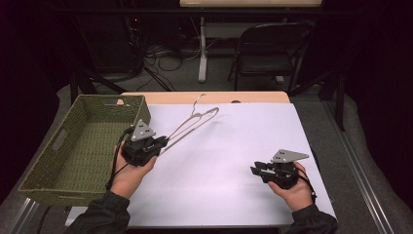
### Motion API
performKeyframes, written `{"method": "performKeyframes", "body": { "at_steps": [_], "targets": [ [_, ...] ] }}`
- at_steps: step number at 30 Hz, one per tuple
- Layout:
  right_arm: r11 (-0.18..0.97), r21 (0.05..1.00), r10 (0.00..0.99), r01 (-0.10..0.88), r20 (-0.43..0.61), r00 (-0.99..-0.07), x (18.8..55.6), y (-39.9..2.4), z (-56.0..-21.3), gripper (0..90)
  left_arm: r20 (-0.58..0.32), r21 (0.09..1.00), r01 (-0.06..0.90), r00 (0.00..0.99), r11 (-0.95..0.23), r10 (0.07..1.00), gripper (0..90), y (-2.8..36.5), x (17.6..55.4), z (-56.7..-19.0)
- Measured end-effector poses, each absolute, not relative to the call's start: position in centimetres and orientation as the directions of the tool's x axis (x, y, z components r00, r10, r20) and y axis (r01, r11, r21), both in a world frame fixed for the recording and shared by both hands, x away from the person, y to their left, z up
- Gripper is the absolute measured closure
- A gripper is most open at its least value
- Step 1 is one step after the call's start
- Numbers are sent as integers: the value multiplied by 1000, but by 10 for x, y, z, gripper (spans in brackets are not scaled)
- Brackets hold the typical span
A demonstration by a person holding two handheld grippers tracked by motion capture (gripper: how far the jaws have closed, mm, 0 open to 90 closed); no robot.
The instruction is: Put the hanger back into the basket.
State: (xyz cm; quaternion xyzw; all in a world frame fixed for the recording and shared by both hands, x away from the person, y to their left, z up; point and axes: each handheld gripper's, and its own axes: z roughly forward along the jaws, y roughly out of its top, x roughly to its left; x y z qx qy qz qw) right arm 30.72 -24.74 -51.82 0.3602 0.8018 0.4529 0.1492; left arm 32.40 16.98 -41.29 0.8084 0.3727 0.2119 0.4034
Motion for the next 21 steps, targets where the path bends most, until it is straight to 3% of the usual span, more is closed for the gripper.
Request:
{"method": "performKeyframes", "body": {
  "at_steps": [11, 21],
  "targets": [
    [313, 833, 732, 455, 94, -675, 307, -255, -521, 695, 22, 824, 431, 624, -367, 781, 855, 184, 321, -399],
    [292, 850, 762, 438, 70, -644, 305, -263, -520, 575, 14, 841, 422, 607, -338, 794, 855, 214, 313, -376]
  ]
}}
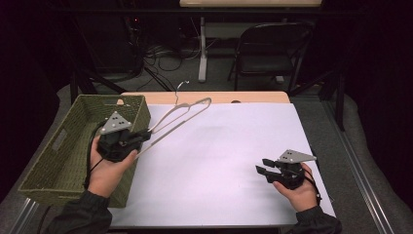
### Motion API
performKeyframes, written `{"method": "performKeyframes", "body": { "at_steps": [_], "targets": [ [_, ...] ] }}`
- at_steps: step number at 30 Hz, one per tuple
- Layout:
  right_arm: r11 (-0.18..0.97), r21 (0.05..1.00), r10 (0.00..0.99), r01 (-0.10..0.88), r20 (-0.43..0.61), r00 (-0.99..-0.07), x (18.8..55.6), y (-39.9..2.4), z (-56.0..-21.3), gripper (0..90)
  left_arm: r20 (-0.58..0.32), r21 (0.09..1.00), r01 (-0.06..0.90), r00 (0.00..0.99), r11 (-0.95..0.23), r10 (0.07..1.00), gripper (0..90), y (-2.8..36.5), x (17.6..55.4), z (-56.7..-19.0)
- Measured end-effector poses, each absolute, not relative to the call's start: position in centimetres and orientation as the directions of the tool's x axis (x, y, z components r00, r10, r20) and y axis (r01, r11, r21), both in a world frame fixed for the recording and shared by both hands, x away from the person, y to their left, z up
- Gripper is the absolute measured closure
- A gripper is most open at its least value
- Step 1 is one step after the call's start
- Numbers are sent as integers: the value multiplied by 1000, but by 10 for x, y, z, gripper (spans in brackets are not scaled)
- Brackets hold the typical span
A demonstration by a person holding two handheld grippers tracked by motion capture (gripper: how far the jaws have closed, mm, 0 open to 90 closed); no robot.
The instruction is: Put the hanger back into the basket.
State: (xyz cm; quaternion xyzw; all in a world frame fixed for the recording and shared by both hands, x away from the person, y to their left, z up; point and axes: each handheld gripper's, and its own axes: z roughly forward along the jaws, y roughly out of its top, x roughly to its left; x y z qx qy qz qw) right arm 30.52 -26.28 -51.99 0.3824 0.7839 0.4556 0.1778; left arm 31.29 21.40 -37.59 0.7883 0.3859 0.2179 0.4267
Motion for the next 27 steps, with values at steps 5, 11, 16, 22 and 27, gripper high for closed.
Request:
{"method": "performKeyframes", "body": {
  "at_steps": [5, 11, 16, 22, 27],
  "targets": [
    [290, 850, 767, 439, 68, -638, 304, -265, -519, 564, 12, 849, 421, 587, -318, 810, 855, 233, 310, -369],
    [277, 854, 777, 441, 71, -625, 304, -268, -520, 560, 8, 861, 422, 546, -283, 838, 855, 267, 307, -360],
    [272, 854, 781, 444, 73, -620, 305, -269, -521, 560, 1, 869, 424, 517, -257, 856, 855, 287, 304, -356],
    [266, 854, 787, 447, 75, -613, 305, -270, -522, 559, -3, 877, 423, 481, -228, 877, 855, 316, 298, -350],
    [268, 850, 790, 453, 76, -609, 305, -271, -523, 559, -13, 883, 423, 451, -201, 892, 855, 340, 292, -348]
  ]
}}
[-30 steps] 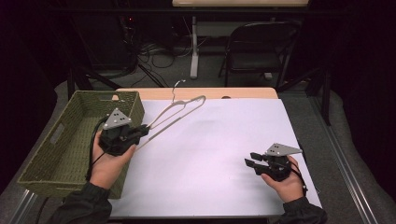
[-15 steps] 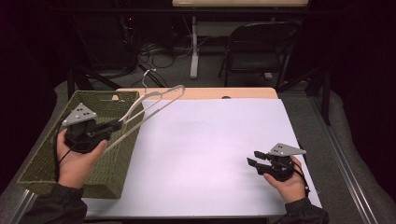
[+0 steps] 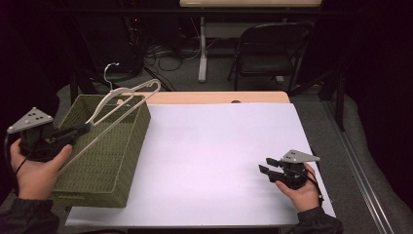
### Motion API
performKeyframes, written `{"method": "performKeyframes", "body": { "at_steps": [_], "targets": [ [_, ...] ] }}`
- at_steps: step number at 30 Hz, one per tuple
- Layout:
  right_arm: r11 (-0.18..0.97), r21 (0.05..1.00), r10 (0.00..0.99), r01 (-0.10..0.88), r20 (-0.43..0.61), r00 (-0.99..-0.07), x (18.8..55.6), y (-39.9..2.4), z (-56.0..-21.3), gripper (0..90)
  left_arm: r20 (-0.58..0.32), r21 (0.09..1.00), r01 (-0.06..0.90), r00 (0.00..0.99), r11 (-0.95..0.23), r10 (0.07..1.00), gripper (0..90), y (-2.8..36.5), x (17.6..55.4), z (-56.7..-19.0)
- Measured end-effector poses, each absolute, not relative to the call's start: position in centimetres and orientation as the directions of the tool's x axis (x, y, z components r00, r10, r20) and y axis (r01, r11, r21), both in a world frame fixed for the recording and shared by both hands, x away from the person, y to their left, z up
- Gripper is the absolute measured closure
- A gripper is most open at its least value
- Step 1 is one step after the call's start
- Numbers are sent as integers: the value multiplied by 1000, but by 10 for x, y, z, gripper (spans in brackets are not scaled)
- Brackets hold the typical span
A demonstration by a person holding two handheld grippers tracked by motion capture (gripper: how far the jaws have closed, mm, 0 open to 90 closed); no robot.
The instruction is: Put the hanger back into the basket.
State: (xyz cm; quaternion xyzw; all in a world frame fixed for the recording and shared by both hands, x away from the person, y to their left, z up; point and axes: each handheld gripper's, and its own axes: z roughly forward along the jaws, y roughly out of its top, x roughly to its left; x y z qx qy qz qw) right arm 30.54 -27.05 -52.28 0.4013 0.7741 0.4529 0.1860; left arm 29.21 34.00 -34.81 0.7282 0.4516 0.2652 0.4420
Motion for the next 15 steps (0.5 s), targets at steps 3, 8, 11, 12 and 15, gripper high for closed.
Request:
{"method": "performKeyframes", "body": {
  "at_steps": [3, 8, 11, 12, 15],
  "targets": [
    [265, 852, 791, 451, 75, -607, 305, -271, -523, 559, -15, 881, 432, 432, -192, 902, 854, 355, 287, -348],
    [265, 851, 791, 453, 77, -607, 306, -270, -524, 559, -5, 873, 446, 412, -198, 911, 855, 368, 282, -351],
    [267, 850, 792, 454, 74, -606, 306, -270, -524, 559, 5, 863, 460, 406, -210, 914, 855, 375, 280, -355],
    [268, 850, 793, 454, 74, -605, 306, -270, -524, 559, 11, 859, 464, 405, -216, 914, 855, 377, 280, -357],
    [270, 848, 793, 456, 72, -605, 306, -269, -525, 559, 12, 853, 474, 401, -219, 916, 855, 383, 280, -362]
  ]
}}
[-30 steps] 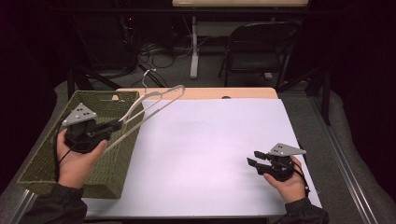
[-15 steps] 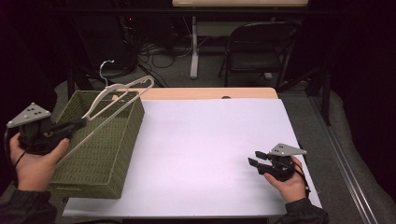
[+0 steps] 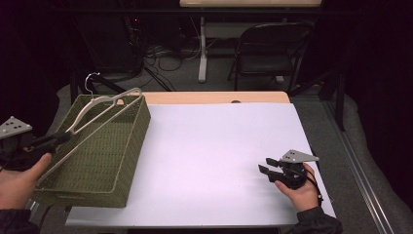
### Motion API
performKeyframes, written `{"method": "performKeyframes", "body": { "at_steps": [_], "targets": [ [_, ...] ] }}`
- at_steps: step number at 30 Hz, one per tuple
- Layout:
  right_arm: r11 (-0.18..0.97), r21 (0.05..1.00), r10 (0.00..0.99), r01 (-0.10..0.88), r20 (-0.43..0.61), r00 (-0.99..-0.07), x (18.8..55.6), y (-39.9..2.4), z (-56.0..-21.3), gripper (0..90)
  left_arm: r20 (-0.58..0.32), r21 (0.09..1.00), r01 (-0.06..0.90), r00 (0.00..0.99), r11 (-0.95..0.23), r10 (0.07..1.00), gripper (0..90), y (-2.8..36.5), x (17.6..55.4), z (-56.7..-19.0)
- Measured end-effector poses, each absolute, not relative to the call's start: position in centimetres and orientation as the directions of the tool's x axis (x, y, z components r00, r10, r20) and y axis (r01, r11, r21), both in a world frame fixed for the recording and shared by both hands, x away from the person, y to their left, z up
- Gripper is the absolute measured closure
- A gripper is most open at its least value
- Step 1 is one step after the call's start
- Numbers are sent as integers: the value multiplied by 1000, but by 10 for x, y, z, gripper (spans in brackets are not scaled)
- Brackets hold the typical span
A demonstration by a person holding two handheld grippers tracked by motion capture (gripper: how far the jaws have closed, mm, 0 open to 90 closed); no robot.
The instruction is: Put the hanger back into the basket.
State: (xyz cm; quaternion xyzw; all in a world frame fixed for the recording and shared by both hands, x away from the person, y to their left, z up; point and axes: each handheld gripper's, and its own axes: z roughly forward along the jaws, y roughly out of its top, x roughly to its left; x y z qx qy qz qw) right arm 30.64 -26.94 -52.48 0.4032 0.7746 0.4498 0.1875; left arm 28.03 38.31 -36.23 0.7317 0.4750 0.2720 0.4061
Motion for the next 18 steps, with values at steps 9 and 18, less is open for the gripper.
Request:
{"method": "performKeyframes", "body": {
  "at_steps": [9, 18],
  "targets": [
    [269, 845, 797, 462, 74, -599, 307, -269, -526, 559, -13, 847, 483, 440, -225, 898, 854, 402, 288, -375],
    [268, 843, 798, 467, 77, -598, 307, -269, -528, 559, -68, 841, 505, 455, -194, 888, 854, 421, 299, -387]
  ]
}}
